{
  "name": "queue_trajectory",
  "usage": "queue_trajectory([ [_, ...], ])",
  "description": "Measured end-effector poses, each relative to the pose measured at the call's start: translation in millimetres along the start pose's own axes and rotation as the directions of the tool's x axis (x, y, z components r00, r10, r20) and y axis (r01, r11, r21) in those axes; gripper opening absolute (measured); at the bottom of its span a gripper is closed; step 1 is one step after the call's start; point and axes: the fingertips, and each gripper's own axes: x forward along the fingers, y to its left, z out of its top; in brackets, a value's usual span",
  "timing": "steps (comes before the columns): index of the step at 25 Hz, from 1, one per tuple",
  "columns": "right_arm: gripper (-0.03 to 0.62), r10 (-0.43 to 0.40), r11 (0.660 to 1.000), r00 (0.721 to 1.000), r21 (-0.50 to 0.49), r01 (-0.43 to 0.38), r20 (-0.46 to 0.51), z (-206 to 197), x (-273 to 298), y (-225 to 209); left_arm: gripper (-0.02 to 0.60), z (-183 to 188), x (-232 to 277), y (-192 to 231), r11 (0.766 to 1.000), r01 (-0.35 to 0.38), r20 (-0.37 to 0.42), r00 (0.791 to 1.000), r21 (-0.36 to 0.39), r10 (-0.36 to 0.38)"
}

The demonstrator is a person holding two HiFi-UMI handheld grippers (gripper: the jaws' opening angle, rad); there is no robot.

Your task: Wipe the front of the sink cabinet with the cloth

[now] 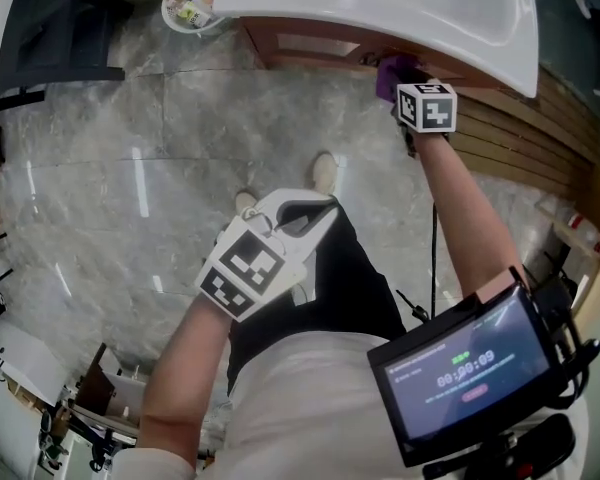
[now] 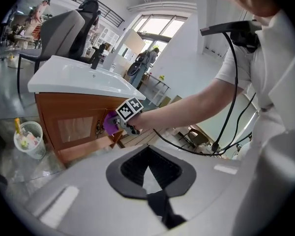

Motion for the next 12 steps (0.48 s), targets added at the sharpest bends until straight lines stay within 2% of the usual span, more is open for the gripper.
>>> queue_trajectory([
  [12, 0.055, 0.043, 0.996, 0.999, -0.072, -0.043, -0.010, 26, 34, 79, 0.008, -28, -53, 21, 0.998, -0.049, 0.038, 0.998, -0.034, 0.050],
])
